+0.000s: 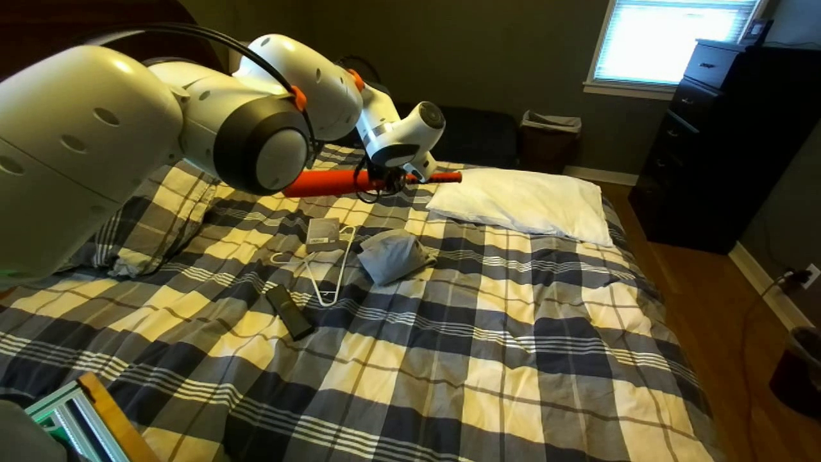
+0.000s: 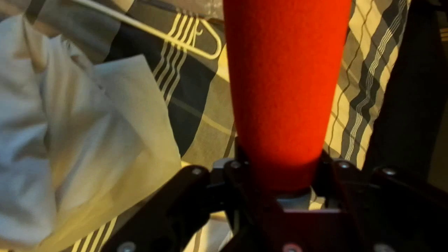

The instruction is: Move the orange bat to the left.

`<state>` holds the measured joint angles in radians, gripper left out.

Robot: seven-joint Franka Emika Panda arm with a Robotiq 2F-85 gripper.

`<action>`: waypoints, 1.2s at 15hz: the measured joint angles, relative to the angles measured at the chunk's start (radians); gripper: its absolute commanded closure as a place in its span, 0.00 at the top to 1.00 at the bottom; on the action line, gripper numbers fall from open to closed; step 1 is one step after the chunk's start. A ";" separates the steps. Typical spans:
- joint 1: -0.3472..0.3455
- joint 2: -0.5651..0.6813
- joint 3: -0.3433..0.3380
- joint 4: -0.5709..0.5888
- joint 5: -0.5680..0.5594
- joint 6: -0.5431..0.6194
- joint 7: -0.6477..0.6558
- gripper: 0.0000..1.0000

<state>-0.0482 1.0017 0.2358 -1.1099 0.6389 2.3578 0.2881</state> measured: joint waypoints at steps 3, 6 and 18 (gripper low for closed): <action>0.074 0.084 -0.015 0.113 -0.002 -0.037 0.176 0.17; 0.198 0.165 -0.095 0.232 -0.060 -0.044 0.383 0.17; 0.372 0.362 -0.292 0.548 -0.404 -0.390 0.783 0.17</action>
<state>0.3239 1.3632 -0.0564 -0.5616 0.2346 1.9679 1.0709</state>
